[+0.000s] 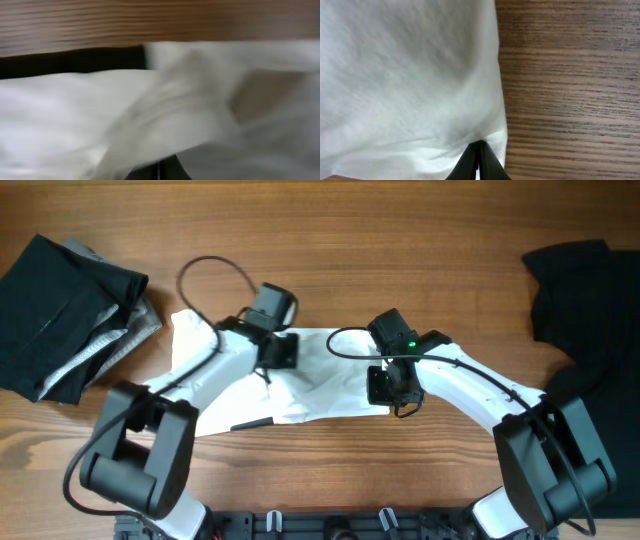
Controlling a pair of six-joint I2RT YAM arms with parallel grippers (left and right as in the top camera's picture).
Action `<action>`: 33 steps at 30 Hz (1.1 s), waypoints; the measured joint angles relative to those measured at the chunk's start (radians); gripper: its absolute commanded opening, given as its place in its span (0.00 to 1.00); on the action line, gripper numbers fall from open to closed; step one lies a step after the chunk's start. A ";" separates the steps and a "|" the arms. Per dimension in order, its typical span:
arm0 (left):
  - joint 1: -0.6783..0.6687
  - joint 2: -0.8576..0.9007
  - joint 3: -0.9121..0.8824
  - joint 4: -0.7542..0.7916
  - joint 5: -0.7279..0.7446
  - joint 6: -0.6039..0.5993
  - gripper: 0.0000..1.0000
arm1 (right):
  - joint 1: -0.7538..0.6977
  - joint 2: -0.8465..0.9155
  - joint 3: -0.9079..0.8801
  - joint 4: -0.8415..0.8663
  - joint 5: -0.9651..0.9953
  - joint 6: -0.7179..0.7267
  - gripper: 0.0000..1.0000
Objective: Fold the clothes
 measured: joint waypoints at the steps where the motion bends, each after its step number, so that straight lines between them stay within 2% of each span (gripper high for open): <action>1: 0.028 -0.003 0.000 -0.010 -0.023 -0.011 0.04 | 0.000 0.000 0.000 0.000 0.000 0.000 0.05; 6: 0.157 -0.073 0.000 -0.066 -0.064 -0.032 0.11 | 0.000 0.000 0.000 0.000 0.000 0.000 0.05; 10: 0.192 -0.200 0.000 -0.093 -0.060 -0.029 0.30 | 0.000 0.000 0.000 0.000 0.000 0.000 0.05; 13: 0.191 -0.328 0.000 -0.119 -0.029 -0.031 0.38 | 0.000 0.000 0.000 -0.001 0.000 0.000 0.05; 14: 0.191 -0.415 0.000 -0.135 0.005 -0.029 0.38 | 0.000 0.000 0.000 -0.001 0.000 0.000 0.05; 17: 0.191 -0.536 0.000 -0.205 0.073 -0.031 0.41 | 0.000 0.000 0.000 -0.009 0.000 0.000 0.05; 21: 0.191 -0.623 0.002 -0.294 0.146 -0.031 0.41 | 0.000 0.000 0.000 -0.012 0.000 0.000 0.05; 27: 0.152 -0.592 0.002 -0.360 0.230 -0.031 0.40 | 0.000 0.000 0.000 -0.012 0.000 0.000 0.06; 33: 0.039 -0.505 0.002 -0.359 0.241 -0.032 0.41 | 0.000 0.000 0.000 -0.012 0.000 0.000 0.09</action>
